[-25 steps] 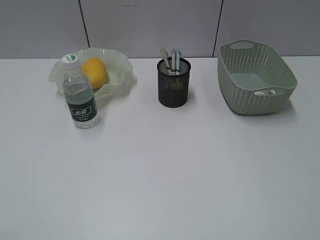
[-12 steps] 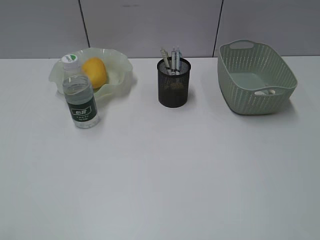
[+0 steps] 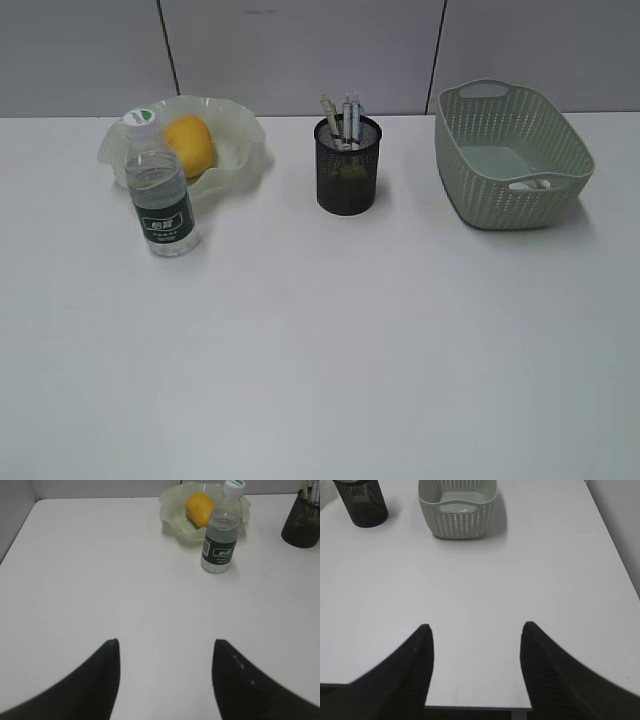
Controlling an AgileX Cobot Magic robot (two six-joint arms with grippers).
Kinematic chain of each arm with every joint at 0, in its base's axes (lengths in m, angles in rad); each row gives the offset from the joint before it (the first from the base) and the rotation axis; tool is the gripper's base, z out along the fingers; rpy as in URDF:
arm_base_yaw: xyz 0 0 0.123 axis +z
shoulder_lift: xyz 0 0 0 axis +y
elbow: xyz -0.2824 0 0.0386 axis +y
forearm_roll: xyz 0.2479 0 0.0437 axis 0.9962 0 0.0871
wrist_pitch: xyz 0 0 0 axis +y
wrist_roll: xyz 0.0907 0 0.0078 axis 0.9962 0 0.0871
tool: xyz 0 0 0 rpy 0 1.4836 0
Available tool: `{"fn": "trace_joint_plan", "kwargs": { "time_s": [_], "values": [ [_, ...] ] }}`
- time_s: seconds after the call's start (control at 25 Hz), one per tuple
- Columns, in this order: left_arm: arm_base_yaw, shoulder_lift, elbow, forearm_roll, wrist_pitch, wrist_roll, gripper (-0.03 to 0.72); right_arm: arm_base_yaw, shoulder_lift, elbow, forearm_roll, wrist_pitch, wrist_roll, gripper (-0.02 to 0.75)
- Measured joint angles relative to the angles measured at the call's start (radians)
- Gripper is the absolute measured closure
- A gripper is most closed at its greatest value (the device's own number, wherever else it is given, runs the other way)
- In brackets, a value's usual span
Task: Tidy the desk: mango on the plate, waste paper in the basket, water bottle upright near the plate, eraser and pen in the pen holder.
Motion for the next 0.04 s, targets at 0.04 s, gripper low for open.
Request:
{"fn": "trace_joint_plan", "kwargs": {
  "time_s": [0.04],
  "values": [
    [0.0,0.0,0.0,0.0,0.0,0.0,0.244,0.0,0.0,0.0,0.0,0.0,0.0,0.293]
  ]
}}
